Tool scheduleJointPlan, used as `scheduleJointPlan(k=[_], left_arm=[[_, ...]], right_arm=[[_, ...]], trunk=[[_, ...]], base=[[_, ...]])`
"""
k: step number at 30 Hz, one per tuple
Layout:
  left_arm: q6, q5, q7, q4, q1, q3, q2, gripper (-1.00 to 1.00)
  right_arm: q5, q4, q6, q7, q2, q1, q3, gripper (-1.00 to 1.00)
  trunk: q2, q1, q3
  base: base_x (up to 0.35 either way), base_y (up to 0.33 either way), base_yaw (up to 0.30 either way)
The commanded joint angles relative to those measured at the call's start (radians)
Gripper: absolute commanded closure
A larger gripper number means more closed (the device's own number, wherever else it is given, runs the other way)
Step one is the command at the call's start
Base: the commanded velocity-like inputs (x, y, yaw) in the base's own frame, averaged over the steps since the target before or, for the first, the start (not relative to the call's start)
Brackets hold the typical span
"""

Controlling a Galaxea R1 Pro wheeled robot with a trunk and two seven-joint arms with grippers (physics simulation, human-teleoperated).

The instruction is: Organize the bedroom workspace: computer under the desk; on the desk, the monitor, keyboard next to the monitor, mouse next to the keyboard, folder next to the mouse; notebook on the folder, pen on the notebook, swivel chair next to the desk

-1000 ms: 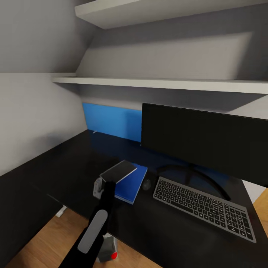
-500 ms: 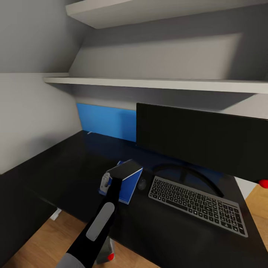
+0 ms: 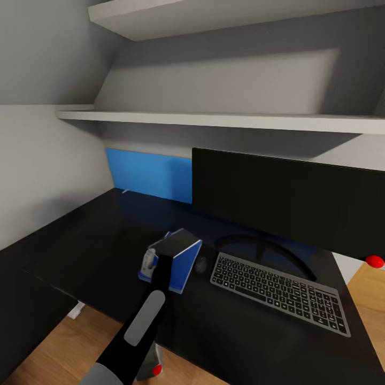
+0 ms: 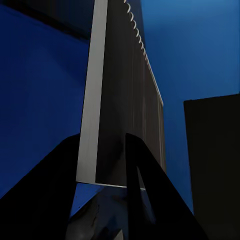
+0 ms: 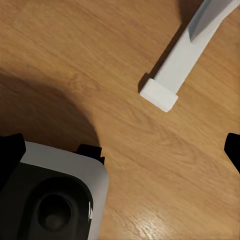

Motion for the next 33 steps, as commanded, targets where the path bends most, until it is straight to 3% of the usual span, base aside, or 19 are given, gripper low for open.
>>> scheduleJointPlan(k=[1, 10, 20, 33], left_arm=[[-0.013, 0.005, 0.009, -0.001, -0.001, -0.003, 0.0, 1.0], [-0.076, 0.004, 0.031, 0.0, -0.002, -0.003, 0.0, 1.0], [-0.089, 0.009, 0.077, 0.04, -0.047, -0.004, 0.0, 1.0], [-0.088, 0.066, 0.09, 0.127, -0.11, -0.004, 0.001, 1.0]], right_arm=[[-0.008, -0.001, -0.002, 0.002, -0.001, 0.0, 0.004, -1.0], [-0.008, -0.001, -0.002, 0.001, 0.001, 0.0, 0.004, -1.0], [-0.01, 0.0, -0.047, 0.0, -0.001, 0.0, 0.004, -1.0], [-0.011, 0.0, -0.056, 0.001, -0.001, 0.0, 0.004, -1.0]], trunk=[[-0.001, 0.0, -0.001], [-0.001, 0.0, -0.001], [-0.001, 0.0, -0.001], [-0.001, 0.0, -0.001]], base=[[0.0, 0.0, -0.005], [0.0, 0.0, -0.002], [0.0, 0.0, 0.0], [0.0, 0.0, 0.0]])
